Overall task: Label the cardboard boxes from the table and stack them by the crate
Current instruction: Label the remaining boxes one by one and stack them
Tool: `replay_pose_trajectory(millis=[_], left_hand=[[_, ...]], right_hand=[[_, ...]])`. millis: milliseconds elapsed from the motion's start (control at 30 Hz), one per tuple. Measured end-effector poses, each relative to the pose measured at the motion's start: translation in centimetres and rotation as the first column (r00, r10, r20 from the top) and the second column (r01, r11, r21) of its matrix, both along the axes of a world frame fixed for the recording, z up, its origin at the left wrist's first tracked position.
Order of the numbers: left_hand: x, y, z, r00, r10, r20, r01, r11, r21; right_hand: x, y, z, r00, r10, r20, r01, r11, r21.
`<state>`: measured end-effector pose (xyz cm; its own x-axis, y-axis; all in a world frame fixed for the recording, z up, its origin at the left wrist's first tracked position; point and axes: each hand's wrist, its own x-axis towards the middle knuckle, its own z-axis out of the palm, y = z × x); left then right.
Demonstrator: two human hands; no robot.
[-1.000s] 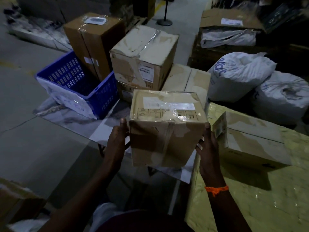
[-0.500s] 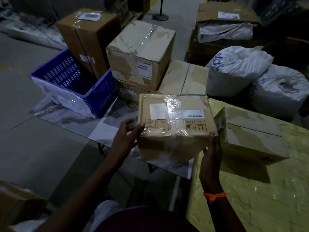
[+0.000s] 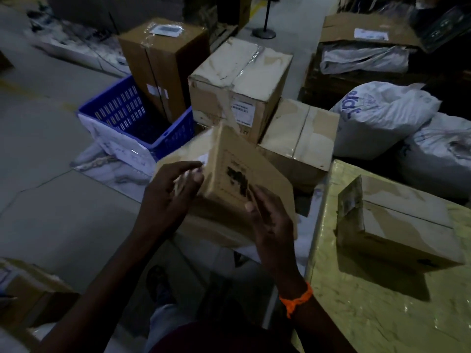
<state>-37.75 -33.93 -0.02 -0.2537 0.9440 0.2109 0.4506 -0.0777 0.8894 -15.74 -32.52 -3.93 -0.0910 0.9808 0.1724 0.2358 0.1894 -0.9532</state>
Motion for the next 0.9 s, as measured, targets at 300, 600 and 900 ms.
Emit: replay_pose_trajectory(millis=[300,600,900], left_hand=[[-5.4,-0.6,-0.1,0.959,0.161,0.233,-0.104,0.965,-0.241],[-4.2,-1.6,-3.8,0.892,0.165,0.420,-0.044,0.958,-0.282],[-0.6,-1.2,-7.7,0.865,0.181,0.468,0.021,0.919,-0.393]], right_hand=[[4.0,3.9,-6.2,0.954,-0.121,0.274,0.225,0.893,-0.389],[5.5,2.8,-5.4,0.977,-0.159,0.139,0.198,0.919,-0.341],[9.7,2.4,-6.0,0.941,-0.255,0.223,0.312,0.908,-0.278]])
